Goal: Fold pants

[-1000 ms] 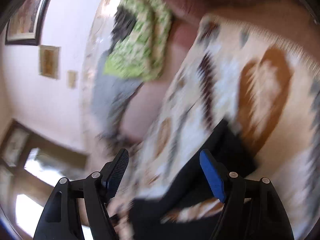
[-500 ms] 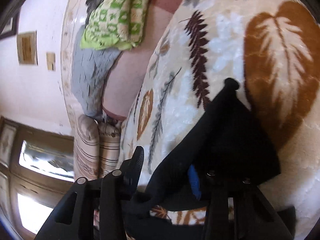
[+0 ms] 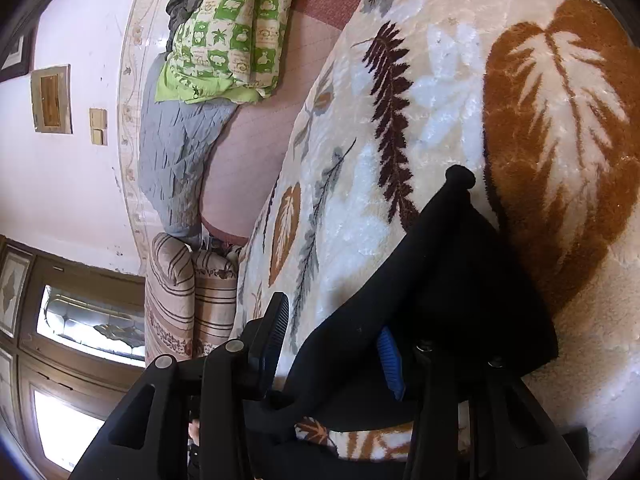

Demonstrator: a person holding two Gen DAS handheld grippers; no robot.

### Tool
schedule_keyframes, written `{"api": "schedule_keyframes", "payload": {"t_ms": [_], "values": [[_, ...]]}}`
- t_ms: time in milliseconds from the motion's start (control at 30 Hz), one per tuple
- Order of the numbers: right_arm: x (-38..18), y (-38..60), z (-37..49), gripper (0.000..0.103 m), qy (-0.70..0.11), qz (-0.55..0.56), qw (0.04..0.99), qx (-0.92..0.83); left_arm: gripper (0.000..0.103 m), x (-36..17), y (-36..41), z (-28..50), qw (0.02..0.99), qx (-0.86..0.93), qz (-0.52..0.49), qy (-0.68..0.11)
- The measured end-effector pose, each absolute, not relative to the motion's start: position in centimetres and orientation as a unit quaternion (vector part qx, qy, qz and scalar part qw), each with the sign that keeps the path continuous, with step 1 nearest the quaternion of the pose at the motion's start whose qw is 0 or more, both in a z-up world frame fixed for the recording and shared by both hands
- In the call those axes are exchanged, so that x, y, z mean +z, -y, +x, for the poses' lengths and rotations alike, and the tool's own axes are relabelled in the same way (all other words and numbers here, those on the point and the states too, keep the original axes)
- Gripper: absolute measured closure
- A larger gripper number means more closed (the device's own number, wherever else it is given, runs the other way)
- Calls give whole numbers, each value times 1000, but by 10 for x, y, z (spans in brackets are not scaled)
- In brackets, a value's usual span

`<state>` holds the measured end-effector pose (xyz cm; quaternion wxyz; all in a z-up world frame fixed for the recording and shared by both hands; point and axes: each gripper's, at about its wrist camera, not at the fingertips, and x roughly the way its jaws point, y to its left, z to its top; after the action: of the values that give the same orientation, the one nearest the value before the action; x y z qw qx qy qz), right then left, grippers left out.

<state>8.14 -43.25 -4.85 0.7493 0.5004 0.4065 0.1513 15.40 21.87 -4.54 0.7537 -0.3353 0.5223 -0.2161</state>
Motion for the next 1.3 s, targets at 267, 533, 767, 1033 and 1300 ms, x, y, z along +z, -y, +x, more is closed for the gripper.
{"api": "schedule_keyframes", "payload": {"t_ms": [267,533,767,1033,1300], "values": [[-50,437,80,59,-397,514,746,150,98,-26,-218,144,794,-211,-284,-494],[-39,433,89,98,-372,483,775,168,98,-10,-243,142,851,-103,-287,-428],[-9,454,63,21,-254,484,831,107,89,-30,-231,143,855,-25,-265,-446],[-17,456,61,34,-398,421,809,97,69,19,-229,98,891,-32,-268,-364],[8,389,52,63,-443,246,845,169,47,-20,-143,72,790,-147,-353,-479]]}}
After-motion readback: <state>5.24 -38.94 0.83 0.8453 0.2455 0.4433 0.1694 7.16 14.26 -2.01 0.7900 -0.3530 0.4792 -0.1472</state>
